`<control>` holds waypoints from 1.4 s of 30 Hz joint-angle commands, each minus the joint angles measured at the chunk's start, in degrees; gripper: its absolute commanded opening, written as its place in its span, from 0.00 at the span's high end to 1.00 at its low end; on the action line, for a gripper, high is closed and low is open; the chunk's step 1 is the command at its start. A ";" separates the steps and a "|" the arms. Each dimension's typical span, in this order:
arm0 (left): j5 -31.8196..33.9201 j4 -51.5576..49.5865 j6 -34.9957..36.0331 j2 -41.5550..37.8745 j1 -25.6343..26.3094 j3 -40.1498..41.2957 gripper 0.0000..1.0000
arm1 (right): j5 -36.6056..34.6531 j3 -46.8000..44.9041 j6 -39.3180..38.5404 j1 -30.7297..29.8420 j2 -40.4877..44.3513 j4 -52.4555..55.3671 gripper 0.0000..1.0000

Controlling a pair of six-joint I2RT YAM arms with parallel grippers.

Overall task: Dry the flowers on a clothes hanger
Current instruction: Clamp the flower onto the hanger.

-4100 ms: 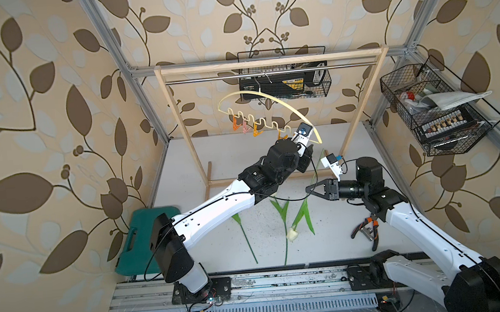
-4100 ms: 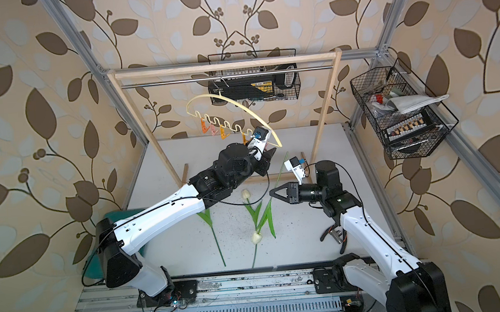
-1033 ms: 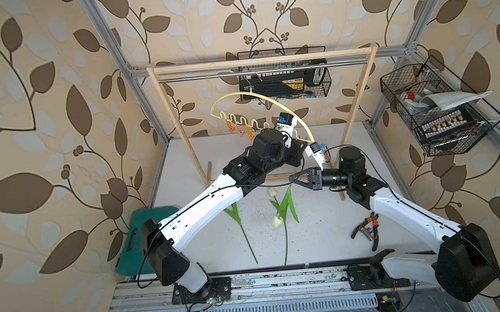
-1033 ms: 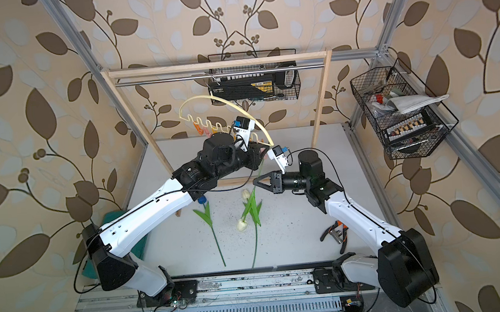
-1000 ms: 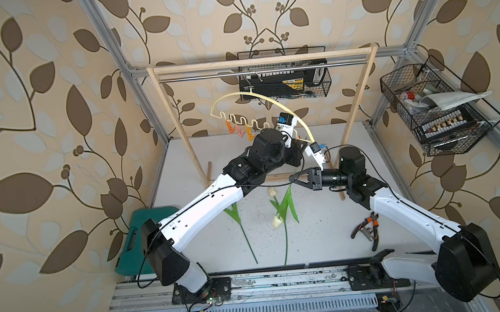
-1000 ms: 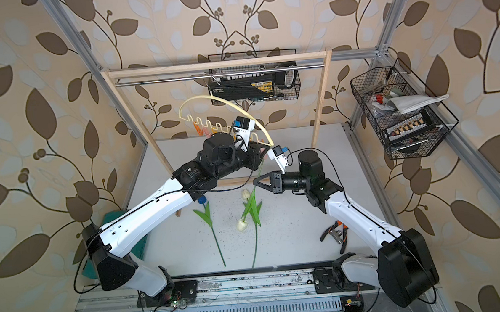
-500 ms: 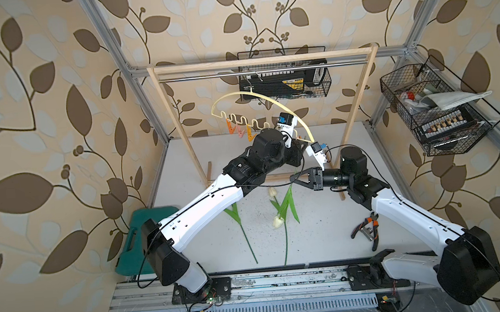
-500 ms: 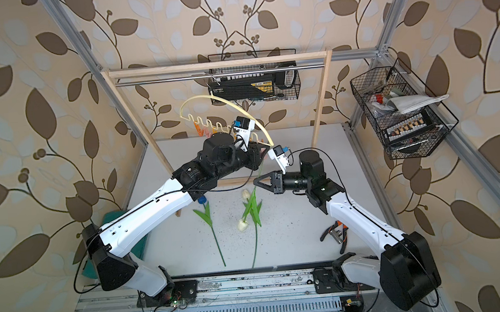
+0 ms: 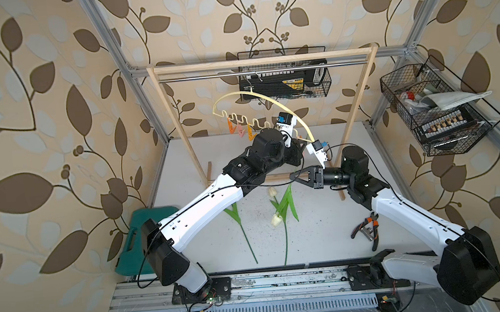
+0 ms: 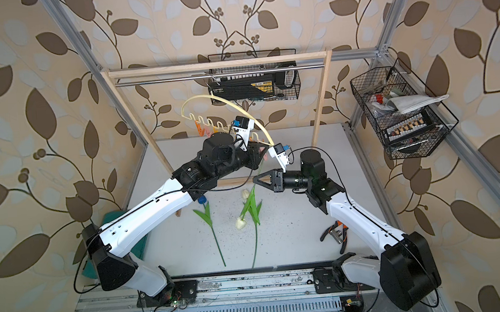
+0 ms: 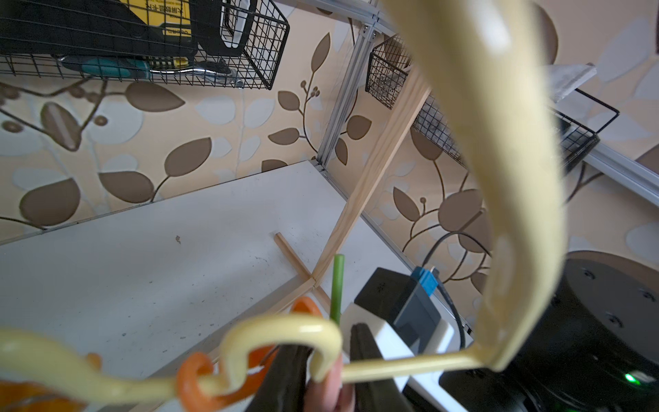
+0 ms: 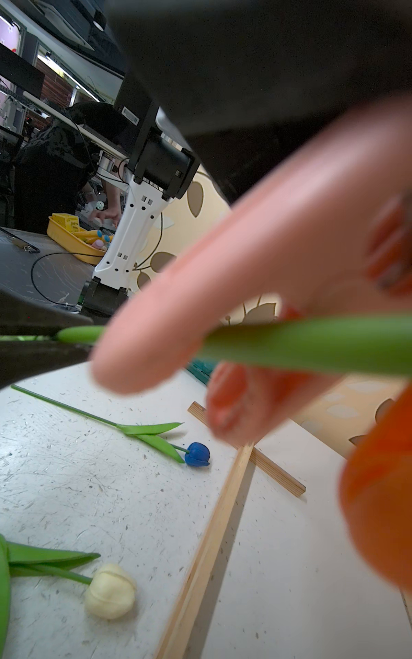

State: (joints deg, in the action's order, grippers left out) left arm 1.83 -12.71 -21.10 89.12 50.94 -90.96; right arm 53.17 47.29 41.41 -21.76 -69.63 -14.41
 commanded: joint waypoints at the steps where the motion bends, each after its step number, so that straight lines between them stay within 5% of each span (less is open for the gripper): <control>1: 1.14 0.49 0.14 -2.27 -0.75 -0.45 0.75 | 1.18 1.58 0.08 -0.21 0.54 -2.55 1.00; 15: 1.12 -0.33 -0.01 -2.37 -0.77 -1.41 0.28 | 0.86 2.26 -0.72 -0.21 0.36 -0.89 0.95; 21: 2.08 -3.41 0.55 -3.12 -0.75 -2.75 0.19 | -5.33 4.18 -8.54 0.21 0.16 12.46 0.52; 25: 2.32 -4.87 0.53 -4.35 -0.75 -2.22 0.16 | -12.40 5.31 -12.27 0.72 0.88 21.11 0.50; 30: 1.83 -7.38 0.19 -6.09 -0.76 -2.21 0.01 | -17.88 6.91 -14.86 0.67 3.06 27.93 0.49; 42: -0.97 -15.40 -1.84 -12.25 -0.86 -1.86 0.01 | -31.26 3.64 -20.60 0.24 11.49 46.66 0.41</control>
State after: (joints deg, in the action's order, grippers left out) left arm 1.76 -25.32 -21.56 79.70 50.92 -91.88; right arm 28.53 52.69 23.57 -21.26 -61.04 23.94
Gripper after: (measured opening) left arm 0.988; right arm 0.594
